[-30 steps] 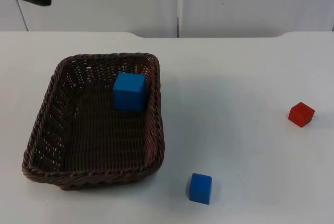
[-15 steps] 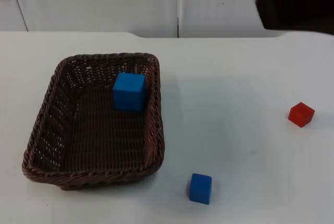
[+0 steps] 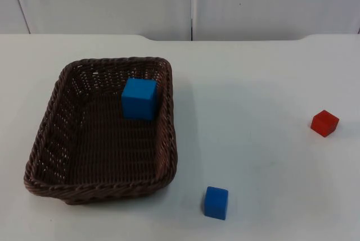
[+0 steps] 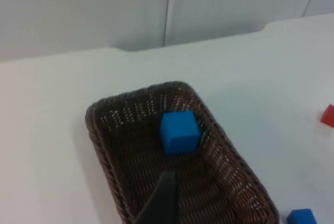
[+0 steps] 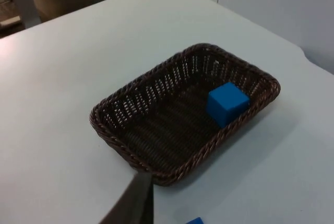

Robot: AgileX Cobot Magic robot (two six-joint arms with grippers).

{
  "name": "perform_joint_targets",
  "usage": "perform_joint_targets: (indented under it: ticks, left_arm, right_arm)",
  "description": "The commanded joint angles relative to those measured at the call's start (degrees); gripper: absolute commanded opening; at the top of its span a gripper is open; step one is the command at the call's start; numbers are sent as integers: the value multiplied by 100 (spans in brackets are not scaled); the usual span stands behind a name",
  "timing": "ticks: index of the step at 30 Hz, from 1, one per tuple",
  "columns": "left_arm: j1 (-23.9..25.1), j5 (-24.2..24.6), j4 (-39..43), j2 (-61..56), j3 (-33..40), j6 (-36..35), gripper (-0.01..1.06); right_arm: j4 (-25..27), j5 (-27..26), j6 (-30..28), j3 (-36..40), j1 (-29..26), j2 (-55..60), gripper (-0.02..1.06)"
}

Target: Pick up the basket with the left hand and place the largest block into the basket with the right hand.

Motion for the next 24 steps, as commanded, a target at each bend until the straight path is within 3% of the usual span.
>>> perform_joint_targets:
  ticks: [1, 16, 24]
  left_arm:
    - [15, 153, 29, -252, 22, 11, 85]
    - [15, 759, 198, -1329, 170, -17, 85]
    - [15, 739, 869, -1798, 609, -712, 85]
  right_arm:
    - [29, 65, 19, 110, 28, -246, 105]
    - [18, 1357, 50, 251, 28, -1723, 105]
    - [18, 2117, 201, 251, 28, -2621, 105]
